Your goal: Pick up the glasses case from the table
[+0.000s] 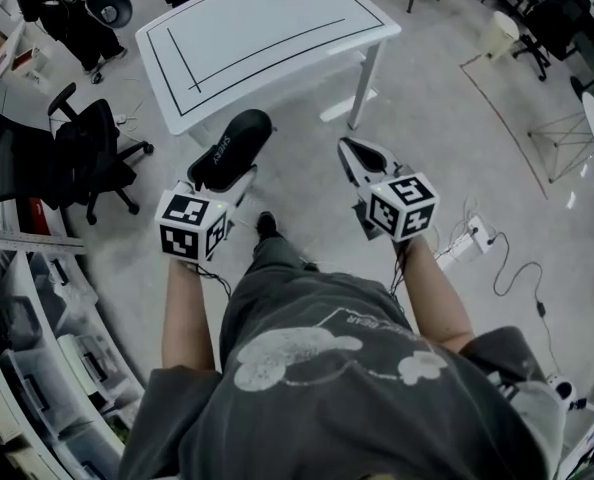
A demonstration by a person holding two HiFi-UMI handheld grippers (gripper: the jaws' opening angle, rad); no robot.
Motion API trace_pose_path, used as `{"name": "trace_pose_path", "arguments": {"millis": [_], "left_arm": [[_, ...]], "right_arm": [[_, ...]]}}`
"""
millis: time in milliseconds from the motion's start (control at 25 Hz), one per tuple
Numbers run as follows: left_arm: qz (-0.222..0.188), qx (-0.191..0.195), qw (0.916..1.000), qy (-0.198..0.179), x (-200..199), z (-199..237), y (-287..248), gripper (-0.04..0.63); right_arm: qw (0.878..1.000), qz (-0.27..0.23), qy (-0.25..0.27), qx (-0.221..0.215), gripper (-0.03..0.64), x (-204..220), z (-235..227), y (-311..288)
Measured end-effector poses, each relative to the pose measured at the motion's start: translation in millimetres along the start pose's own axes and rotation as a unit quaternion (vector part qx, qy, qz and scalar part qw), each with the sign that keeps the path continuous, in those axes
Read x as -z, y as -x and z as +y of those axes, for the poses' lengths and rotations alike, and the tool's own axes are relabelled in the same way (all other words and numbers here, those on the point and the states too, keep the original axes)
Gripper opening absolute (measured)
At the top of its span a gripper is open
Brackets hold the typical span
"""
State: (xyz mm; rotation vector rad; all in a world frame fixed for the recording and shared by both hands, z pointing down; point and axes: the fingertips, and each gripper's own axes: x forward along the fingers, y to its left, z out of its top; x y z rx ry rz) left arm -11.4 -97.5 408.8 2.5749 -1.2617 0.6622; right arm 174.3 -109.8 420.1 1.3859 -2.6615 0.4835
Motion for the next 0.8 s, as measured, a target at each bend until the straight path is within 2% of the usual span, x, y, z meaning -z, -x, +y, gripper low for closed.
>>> {"name": "trace_pose_path", "arguments": {"millis": [440,800], "left_arm": [[-0.012,-0.008,0.9999,0.007,8.6,-5.4,24.8,0.327],[-0.015,-0.012,0.9996,0.020,35.9,13.4,72.7,0.327]], "right_arm": [[1.000,-0.003,-0.004,-0.009,-0.002,6.8,19.1,0.7],[1.000,-0.024,-0.013,-0.005,-0.002,9.1,70.7,-6.4]]}}
